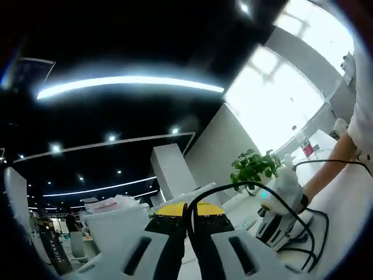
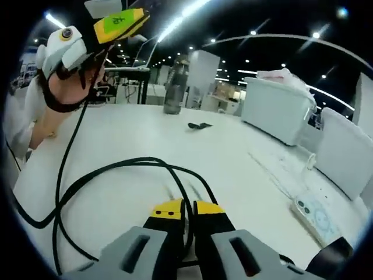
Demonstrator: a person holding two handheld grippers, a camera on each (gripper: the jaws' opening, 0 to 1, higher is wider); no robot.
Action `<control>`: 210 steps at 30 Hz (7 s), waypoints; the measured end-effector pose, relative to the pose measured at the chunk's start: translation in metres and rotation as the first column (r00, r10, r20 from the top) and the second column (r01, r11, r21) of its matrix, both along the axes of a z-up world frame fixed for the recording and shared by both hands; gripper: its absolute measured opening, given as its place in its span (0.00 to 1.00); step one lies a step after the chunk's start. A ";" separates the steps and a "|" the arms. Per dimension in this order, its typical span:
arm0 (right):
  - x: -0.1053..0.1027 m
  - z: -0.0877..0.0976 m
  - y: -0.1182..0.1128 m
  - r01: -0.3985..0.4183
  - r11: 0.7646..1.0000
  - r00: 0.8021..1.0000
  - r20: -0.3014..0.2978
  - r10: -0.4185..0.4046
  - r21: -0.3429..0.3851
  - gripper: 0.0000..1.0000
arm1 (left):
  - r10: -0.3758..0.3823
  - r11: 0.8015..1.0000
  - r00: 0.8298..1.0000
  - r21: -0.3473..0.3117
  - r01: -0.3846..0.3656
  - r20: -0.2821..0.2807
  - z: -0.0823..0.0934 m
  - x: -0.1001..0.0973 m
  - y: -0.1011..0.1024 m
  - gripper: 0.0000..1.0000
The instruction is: Coil the Type-C to USB data cable on the desktop and secure it with Velcro straps.
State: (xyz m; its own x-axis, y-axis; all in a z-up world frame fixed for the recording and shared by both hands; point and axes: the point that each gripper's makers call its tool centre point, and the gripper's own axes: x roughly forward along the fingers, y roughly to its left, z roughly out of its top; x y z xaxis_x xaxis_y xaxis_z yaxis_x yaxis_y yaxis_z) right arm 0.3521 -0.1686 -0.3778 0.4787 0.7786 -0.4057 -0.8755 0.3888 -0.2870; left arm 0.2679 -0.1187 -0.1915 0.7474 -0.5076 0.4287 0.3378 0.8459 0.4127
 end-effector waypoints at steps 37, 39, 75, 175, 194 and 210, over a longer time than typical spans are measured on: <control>-0.063 0.143 -0.030 -0.064 0.941 0.909 0.408 -0.082 0.332 0.02 | -0.105 0.994 0.966 -0.011 0.105 -0.238 -0.046 0.019 -0.029 0.11; -0.072 0.143 -0.024 -0.126 0.928 0.921 0.388 -0.022 0.351 0.02 | -0.108 0.994 0.963 -0.008 0.109 -0.248 -0.048 0.020 -0.030 0.12; 0.012 0.007 -0.007 0.169 0.970 0.983 -0.104 -0.153 0.172 0.04 | -0.080 0.995 0.997 0.050 0.081 -0.016 -0.003 -0.013 -0.025 0.04; 0.026 0.060 -0.074 0.265 0.955 0.949 0.142 -0.282 0.131 0.01 | 0.019 1.000 0.993 -0.004 -0.018 0.117 0.035 -0.026 -0.004 0.05; -0.064 0.165 -0.042 -0.070 0.937 0.889 0.447 -0.097 0.343 0.01 | 0.095 0.965 0.992 0.237 -0.112 0.083 -0.011 0.005 -0.025 0.08; -0.087 0.163 -0.027 -0.206 0.873 0.946 0.318 0.061 0.443 0.04 | 0.100 0.961 0.995 0.257 -0.104 0.029 -0.018 0.013 -0.020 0.09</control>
State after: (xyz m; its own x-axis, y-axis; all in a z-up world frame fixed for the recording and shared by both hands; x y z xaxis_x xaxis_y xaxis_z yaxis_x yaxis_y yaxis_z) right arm 0.2648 -0.1956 -0.2152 0.3945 0.9053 0.1573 -0.8363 0.4247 -0.3468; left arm 0.2810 -0.1391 -0.2099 0.7949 -0.5241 0.3056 0.2471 0.7397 0.6259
